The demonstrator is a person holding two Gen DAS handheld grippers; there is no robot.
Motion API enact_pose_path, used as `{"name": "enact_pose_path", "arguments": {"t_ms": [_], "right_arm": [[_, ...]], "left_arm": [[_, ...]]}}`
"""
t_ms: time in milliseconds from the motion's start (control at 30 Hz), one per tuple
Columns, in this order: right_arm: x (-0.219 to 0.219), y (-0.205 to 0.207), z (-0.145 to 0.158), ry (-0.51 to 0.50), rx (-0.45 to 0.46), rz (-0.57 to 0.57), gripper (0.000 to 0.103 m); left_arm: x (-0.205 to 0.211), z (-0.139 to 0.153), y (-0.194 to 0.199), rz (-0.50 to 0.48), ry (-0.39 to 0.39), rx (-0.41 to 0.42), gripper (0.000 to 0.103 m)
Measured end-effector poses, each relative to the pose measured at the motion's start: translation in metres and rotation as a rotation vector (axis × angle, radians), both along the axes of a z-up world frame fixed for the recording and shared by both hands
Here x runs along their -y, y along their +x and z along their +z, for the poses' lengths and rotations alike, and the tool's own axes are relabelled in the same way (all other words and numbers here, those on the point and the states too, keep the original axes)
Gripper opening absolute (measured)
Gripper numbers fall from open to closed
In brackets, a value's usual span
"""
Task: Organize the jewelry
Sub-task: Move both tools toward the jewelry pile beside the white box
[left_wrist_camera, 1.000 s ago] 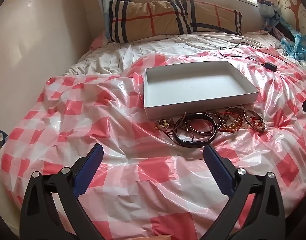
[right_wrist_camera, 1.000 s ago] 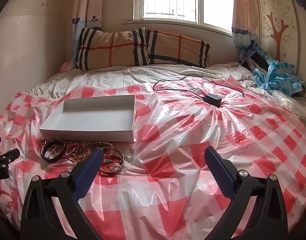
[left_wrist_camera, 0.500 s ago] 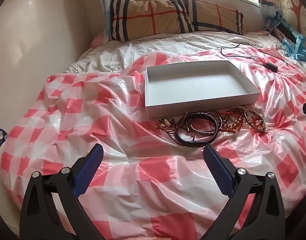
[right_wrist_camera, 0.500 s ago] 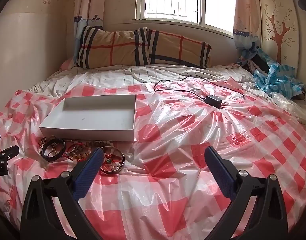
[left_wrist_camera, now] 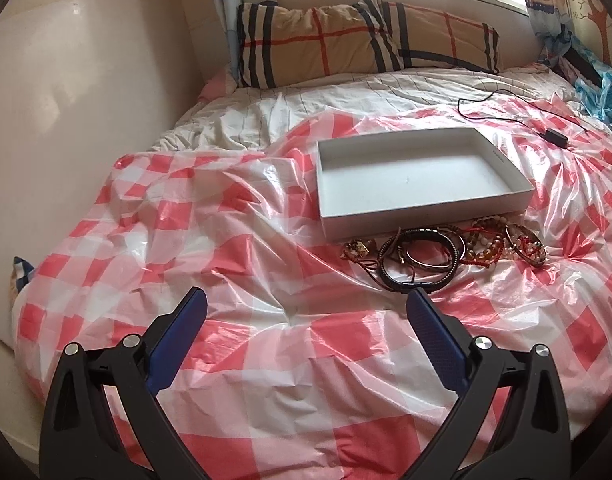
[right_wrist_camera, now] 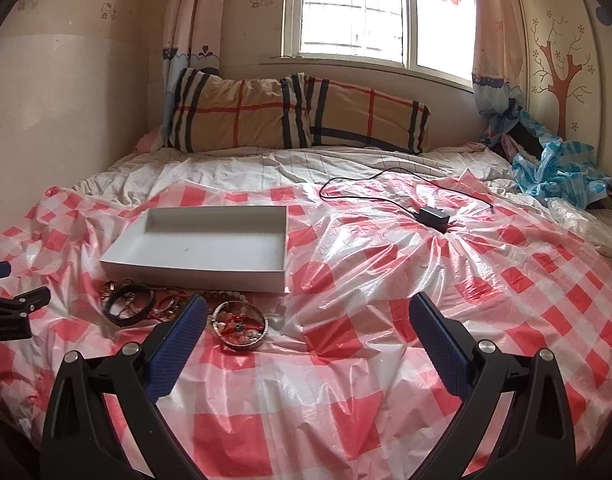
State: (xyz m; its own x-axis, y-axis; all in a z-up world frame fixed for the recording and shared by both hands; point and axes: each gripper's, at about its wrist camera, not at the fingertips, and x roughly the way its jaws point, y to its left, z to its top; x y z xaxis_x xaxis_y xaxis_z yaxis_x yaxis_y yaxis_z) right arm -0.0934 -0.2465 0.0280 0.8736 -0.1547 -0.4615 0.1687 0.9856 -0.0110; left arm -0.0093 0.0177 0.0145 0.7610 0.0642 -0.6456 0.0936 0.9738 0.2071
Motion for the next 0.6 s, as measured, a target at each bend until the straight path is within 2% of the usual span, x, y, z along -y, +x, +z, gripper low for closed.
{"name": "enact_pose_path", "arguments": {"t_ms": [167,333,467,600], "right_arm": [[-0.016,-0.033,0.023,-0.051,0.014,0.059,0.097],[-0.021,-0.072,0.043,-0.011,0.002,0.058,0.097],[-0.026,-0.111,0.046,0.02,-0.01,0.04,0.097],[-0.031,-0.151,0.041,0.013,-0.015,0.024,0.097]], "left_arm": [[0.0,0.028,-0.036,-0.007,-0.008,0.025,0.096],[0.007,0.044,-0.089,-0.009,0.023,0.042,0.097],[0.01,0.053,-0.131,0.005,0.022,0.045,0.097],[0.006,0.055,-0.172,0.024,-0.021,0.04,0.097]]}}
